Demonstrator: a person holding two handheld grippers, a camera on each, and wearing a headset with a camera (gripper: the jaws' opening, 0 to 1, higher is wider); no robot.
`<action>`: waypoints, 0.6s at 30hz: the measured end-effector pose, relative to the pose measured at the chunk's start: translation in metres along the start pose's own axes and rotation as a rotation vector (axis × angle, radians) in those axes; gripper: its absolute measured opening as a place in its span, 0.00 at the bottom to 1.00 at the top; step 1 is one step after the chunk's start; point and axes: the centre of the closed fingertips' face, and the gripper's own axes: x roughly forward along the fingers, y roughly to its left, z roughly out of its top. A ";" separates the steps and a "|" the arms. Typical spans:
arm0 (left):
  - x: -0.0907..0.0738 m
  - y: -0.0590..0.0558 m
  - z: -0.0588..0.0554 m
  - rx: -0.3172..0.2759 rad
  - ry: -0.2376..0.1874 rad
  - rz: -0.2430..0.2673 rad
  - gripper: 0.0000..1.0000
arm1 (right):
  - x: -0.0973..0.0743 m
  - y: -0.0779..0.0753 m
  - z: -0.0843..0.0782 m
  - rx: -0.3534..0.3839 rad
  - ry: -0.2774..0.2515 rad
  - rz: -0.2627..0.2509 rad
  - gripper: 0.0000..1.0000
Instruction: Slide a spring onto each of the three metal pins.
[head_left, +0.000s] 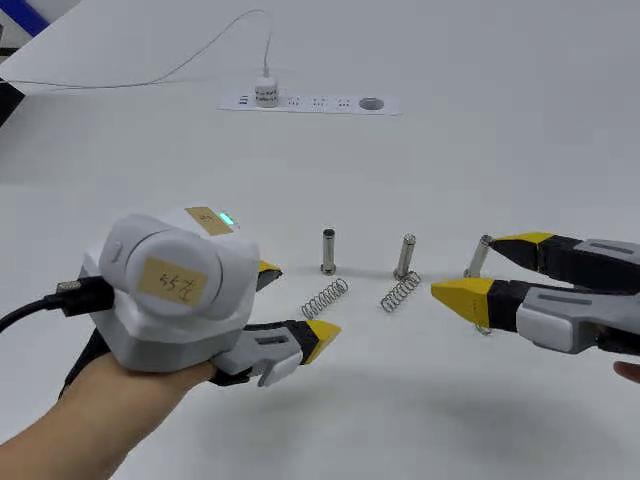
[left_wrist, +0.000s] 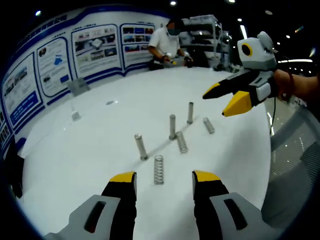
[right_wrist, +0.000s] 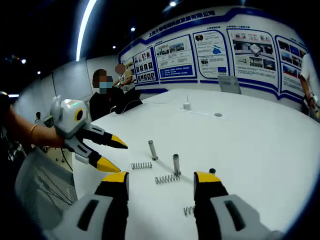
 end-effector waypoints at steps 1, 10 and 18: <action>0.002 0.000 -0.002 0.001 0.006 -0.004 0.45 | -0.001 0.002 -0.002 -0.008 0.002 0.003 0.54; 0.014 0.006 -0.012 0.027 0.038 -0.017 0.37 | -0.006 0.009 -0.016 -0.041 0.028 0.000 0.60; 0.021 0.012 -0.017 0.071 0.059 -0.012 0.28 | -0.013 0.012 -0.023 -0.012 0.020 -0.004 0.67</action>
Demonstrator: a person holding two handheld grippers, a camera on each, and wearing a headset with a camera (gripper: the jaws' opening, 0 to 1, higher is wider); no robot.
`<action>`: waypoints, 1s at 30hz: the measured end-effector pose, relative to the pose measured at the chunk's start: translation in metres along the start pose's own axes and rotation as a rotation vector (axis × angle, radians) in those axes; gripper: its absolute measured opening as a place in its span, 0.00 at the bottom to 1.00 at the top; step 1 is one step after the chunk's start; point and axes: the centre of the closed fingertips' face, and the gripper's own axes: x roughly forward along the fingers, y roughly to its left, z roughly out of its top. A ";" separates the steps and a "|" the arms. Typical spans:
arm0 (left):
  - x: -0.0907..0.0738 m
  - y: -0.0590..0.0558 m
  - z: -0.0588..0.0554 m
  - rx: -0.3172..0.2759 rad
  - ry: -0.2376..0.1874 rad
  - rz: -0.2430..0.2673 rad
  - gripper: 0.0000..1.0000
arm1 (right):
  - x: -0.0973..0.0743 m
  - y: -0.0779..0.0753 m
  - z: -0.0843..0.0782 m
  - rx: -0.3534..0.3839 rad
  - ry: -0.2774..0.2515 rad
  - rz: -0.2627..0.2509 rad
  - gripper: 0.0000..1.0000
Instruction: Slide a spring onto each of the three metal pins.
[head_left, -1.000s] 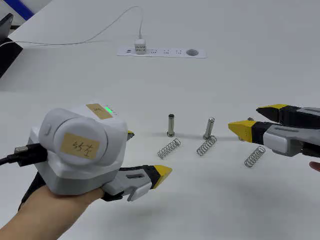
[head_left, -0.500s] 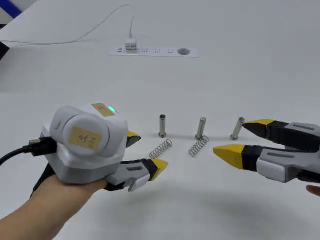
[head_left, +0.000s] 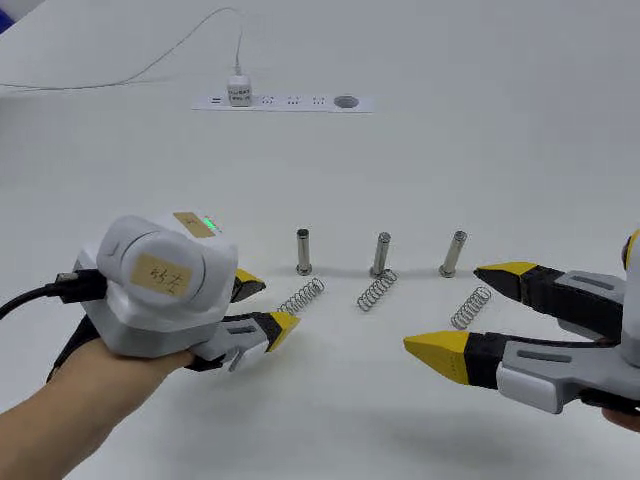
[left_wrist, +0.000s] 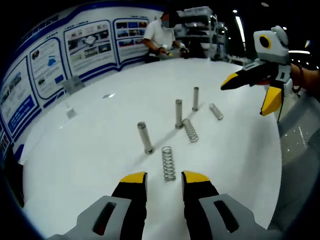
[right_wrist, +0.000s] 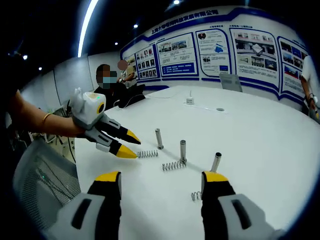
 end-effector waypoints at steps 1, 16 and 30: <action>0.001 0.000 0.000 0.001 0.002 -0.006 0.27 | -0.001 0.001 -0.001 -0.001 0.001 -0.001 0.67; 0.011 -0.006 -0.005 -0.027 0.018 -0.036 0.16 | -0.007 -0.001 -0.004 0.039 -0.002 -0.041 0.65; 0.015 -0.008 -0.006 -0.002 0.033 -0.054 0.11 | -0.009 -0.003 -0.004 0.048 0.009 -0.042 0.64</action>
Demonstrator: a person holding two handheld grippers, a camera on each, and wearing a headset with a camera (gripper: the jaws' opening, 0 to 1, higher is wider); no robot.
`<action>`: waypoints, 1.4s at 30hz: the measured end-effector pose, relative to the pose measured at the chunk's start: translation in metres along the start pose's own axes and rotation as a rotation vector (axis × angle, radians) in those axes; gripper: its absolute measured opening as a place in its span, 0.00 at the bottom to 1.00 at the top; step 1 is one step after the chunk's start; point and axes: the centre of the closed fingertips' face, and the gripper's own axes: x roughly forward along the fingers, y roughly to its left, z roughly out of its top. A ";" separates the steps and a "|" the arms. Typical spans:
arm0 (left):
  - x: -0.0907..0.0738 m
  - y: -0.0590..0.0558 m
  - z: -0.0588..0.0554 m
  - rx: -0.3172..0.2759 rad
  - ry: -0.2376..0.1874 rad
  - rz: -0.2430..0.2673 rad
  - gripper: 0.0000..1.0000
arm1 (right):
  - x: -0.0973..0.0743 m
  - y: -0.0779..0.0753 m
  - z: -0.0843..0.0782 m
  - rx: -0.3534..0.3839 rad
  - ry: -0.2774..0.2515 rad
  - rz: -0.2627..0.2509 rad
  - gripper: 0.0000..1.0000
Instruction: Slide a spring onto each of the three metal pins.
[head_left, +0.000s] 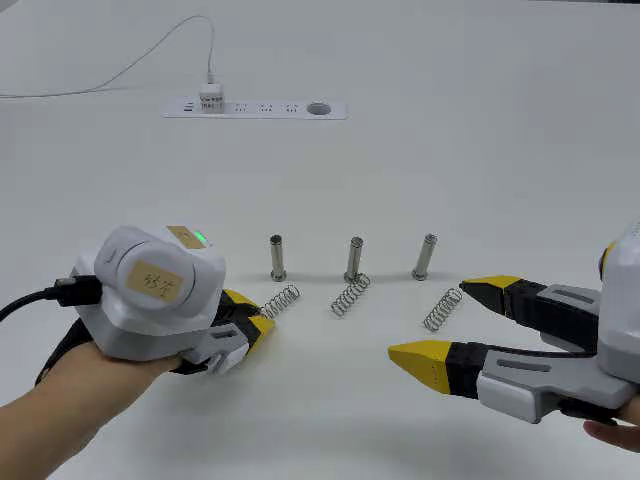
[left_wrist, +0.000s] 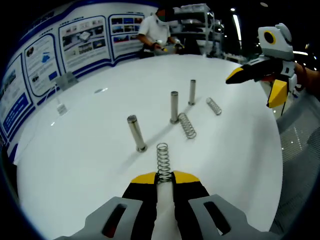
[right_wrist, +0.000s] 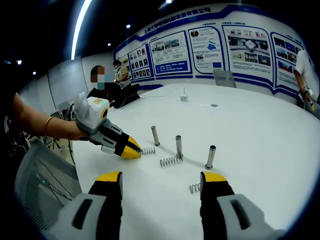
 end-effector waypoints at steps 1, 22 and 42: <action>0.000 0.000 0.000 0.006 0.002 0.002 0.11 | 0.000 0.000 0.001 0.004 -0.003 -0.001 0.64; -0.035 -0.034 0.044 -0.157 -0.210 -0.101 0.09 | -0.002 0.007 0.023 0.141 -0.086 0.046 0.60; -0.074 -0.073 0.097 -0.098 -0.459 -0.201 0.10 | 0.005 0.036 0.071 0.331 -0.258 0.184 0.44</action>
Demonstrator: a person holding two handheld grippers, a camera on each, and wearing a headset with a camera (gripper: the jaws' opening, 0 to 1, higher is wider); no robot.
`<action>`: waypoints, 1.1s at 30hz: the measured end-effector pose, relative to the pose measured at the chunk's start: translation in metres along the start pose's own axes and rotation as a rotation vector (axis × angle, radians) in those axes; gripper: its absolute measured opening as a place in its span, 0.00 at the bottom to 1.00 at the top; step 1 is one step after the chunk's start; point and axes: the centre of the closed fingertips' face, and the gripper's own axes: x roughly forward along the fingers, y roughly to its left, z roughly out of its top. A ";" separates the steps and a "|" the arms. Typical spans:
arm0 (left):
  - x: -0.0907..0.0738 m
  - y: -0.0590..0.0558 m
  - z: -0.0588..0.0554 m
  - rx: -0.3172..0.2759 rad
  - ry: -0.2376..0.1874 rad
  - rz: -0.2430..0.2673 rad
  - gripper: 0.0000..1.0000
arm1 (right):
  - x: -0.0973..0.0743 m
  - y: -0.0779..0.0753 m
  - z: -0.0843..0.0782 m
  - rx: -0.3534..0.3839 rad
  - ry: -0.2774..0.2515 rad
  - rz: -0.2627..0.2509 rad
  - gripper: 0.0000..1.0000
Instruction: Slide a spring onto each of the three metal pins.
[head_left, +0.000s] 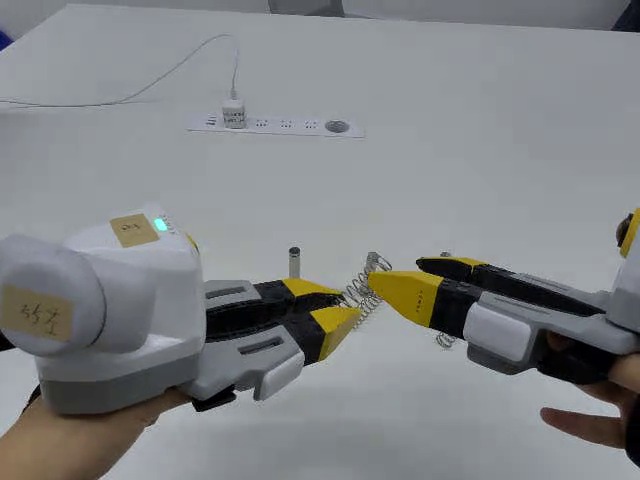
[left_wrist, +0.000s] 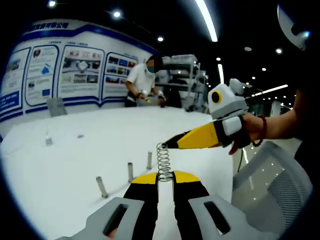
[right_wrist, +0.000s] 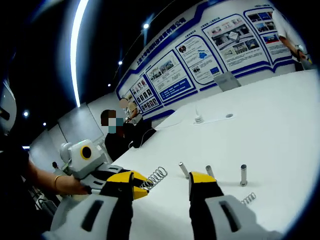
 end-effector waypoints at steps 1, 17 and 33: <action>0.000 -0.002 0.002 -0.003 -0.009 -0.003 0.10 | 0.000 0.002 0.001 0.024 -0.008 0.011 0.43; -0.002 -0.014 0.015 0.013 -0.091 -0.034 0.10 | 0.005 0.016 0.005 0.257 -0.041 0.125 0.20; -0.003 -0.014 0.020 0.047 -0.093 -0.025 0.10 | 0.005 0.023 0.007 0.286 -0.046 0.174 0.12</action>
